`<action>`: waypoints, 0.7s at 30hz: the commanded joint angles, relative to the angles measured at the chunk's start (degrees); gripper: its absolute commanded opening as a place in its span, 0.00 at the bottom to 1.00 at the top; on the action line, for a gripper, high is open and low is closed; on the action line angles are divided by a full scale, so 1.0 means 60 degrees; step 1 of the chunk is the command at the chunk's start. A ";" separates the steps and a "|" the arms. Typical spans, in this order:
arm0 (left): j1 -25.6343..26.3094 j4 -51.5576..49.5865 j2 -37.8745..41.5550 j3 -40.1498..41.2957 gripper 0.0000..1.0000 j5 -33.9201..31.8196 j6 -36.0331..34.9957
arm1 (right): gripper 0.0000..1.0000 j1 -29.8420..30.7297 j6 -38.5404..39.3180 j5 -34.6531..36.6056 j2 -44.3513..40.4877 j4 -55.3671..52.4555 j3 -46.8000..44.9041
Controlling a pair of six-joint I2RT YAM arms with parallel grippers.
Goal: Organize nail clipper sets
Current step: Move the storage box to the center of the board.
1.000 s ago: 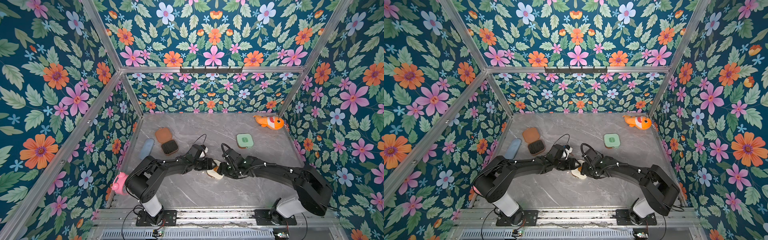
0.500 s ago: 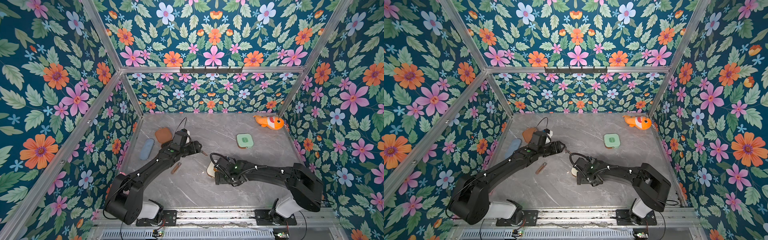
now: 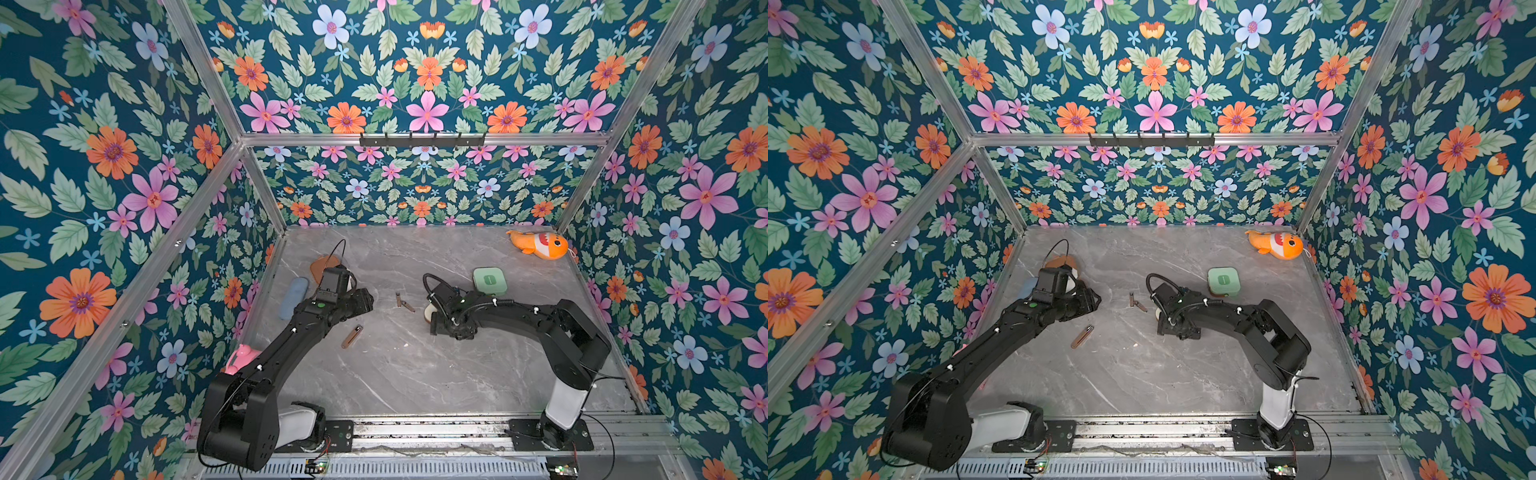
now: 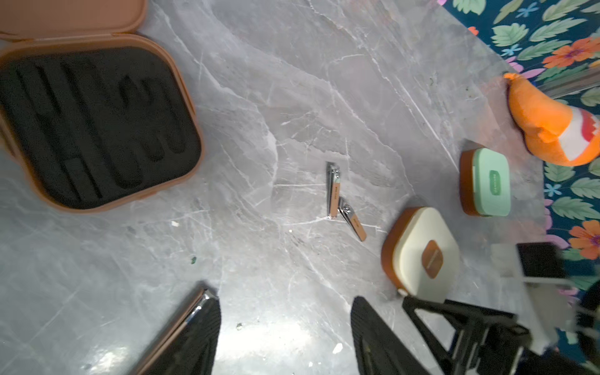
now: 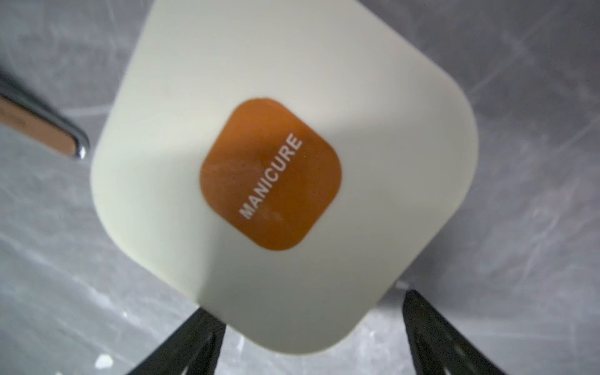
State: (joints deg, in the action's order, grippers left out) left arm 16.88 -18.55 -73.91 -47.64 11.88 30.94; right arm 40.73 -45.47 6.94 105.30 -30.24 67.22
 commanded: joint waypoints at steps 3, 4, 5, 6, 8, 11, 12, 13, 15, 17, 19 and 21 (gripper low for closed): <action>-0.0656 -0.0525 -0.0644 -0.0478 0.60 -0.0825 -0.0537 | 0.81 -0.1176 0.1499 -0.0310 0.1046 -0.0433 0.1772; -0.0892 -0.0558 -0.0804 -0.0571 0.59 -0.0827 -0.0589 | 0.81 -0.1389 0.1684 -0.0380 0.1359 -0.0568 0.2230; -0.1115 -0.0563 -0.0935 -0.0660 0.58 -0.0834 -0.0649 | 0.81 -0.1600 0.1829 -0.0546 0.1667 -0.0734 0.2680; -0.1345 -0.0578 -0.1068 -0.0769 0.57 -0.0872 -0.0707 | 0.80 -0.1753 0.1923 -0.0687 0.1922 -0.0884 0.3104; -0.1795 -0.0641 -0.1355 -0.1038 0.55 -0.0979 -0.0844 | 0.79 -0.1961 0.2165 -0.0909 0.2364 -0.1158 0.3909; -0.2329 -0.0749 -0.1904 -0.1540 0.53 -0.1090 -0.1089 | 0.79 -0.1958 0.2568 -0.1134 0.2619 -0.1466 0.4734; -0.2451 -0.0808 -0.2111 -0.1707 0.52 -0.1143 -0.1173 | 0.78 -0.1936 0.2610 -0.1277 0.2572 -0.1482 0.4840; -0.2591 -0.0835 -0.2354 -0.1891 0.50 -0.1152 -0.1263 | 0.78 -0.1889 0.2641 -0.1361 0.2435 -0.1452 0.4855; -0.2806 -0.0849 -0.2816 -0.2171 0.47 -0.1134 -0.1386 | 0.78 -0.1742 0.2664 -0.1464 0.2073 -0.1345 0.4727; -0.2933 -0.0853 -0.3283 -0.2424 0.44 -0.1144 -0.1486 | 0.78 -0.1563 0.2671 -0.1516 0.1565 -0.1177 0.4416; -0.2975 -0.0837 -0.3657 -0.2619 0.42 -0.1173 -0.1575 | 0.78 -0.1360 0.2685 -0.1479 0.1051 -0.1063 0.4109; -0.2985 -0.0806 -0.4023 -0.2777 0.40 -0.1217 -0.1611 | 0.78 -0.1177 0.2701 -0.1462 0.0550 -0.0927 0.3751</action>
State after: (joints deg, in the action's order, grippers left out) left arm -0.82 -22.72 -96.33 -63.26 5.34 22.92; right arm 32.73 -30.20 -1.41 111.26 -36.27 91.37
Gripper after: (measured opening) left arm 0.402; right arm 0.781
